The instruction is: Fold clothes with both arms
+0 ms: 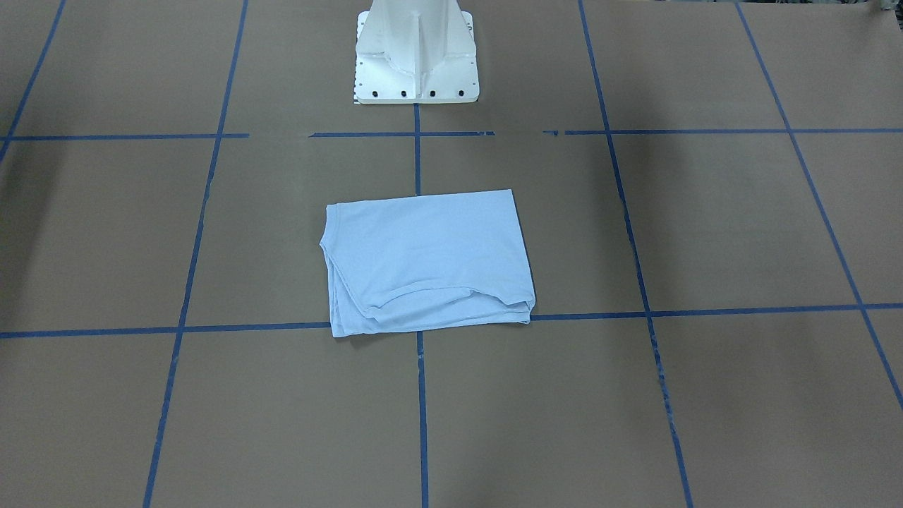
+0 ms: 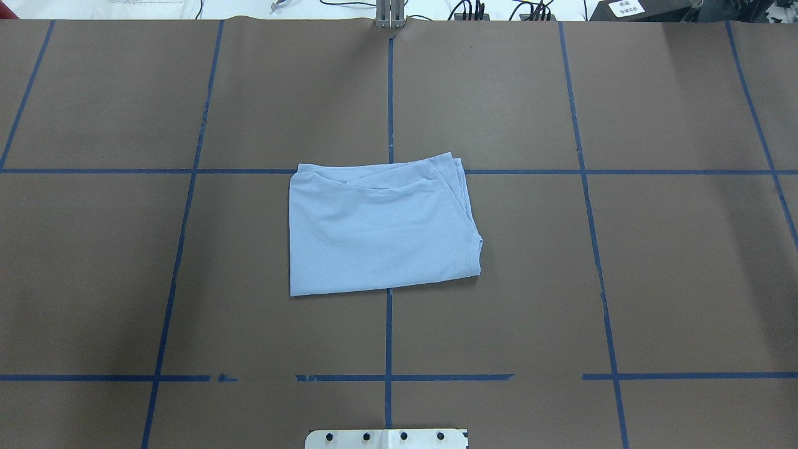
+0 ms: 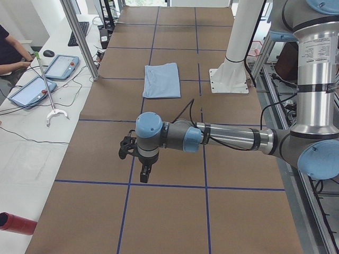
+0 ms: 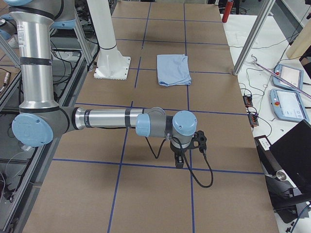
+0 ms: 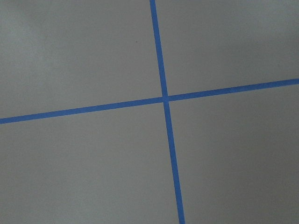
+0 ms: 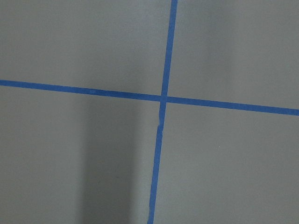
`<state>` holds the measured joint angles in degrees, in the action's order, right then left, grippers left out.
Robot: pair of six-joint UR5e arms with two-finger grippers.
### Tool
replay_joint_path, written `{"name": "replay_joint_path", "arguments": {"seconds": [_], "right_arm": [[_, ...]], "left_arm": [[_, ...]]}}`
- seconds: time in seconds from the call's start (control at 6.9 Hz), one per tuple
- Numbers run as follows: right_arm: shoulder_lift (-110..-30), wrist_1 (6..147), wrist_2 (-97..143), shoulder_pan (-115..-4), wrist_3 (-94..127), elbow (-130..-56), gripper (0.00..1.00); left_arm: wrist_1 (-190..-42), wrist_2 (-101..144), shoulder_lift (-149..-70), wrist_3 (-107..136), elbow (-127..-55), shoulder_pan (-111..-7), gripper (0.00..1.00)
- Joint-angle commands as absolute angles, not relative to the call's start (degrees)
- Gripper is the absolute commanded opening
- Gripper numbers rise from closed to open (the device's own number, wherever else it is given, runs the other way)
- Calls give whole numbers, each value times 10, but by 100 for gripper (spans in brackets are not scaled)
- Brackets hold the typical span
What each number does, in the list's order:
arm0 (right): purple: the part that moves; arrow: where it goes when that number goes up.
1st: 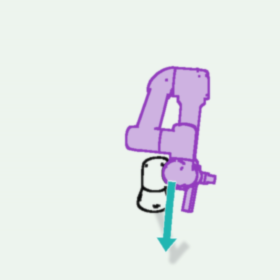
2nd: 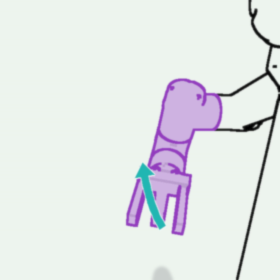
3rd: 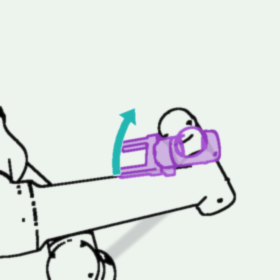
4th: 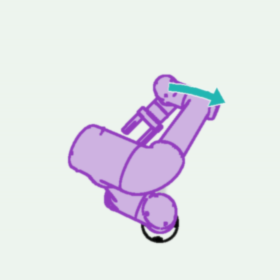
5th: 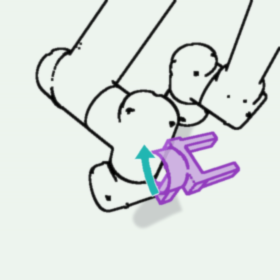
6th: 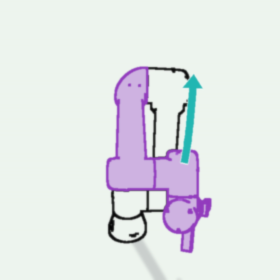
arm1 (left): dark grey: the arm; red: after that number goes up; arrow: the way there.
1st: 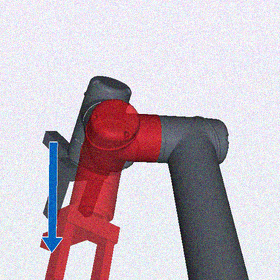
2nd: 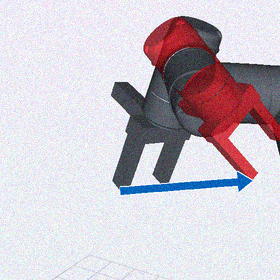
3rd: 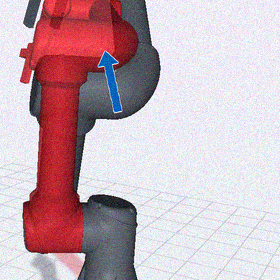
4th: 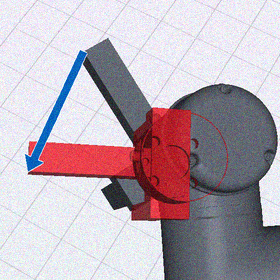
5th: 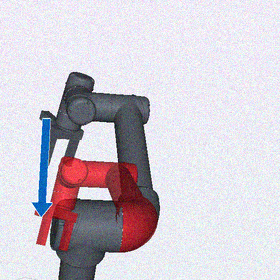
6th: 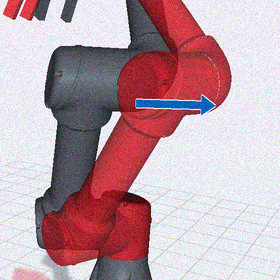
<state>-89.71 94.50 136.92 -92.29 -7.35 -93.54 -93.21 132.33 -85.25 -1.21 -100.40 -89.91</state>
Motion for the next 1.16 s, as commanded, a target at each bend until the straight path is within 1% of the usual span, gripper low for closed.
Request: {"name": "replay_joint_path", "arguments": {"seconds": [0.0,1.01], "right_arm": [[-897,945,1370,-923,-45,-937,100],[-896,945,1368,-923,-33,-938,100]], "left_arm": [[-929,1324,-852,-9,-1004,-899,100],[-933,1324,-847,-11,-1005,-899,100]]}}
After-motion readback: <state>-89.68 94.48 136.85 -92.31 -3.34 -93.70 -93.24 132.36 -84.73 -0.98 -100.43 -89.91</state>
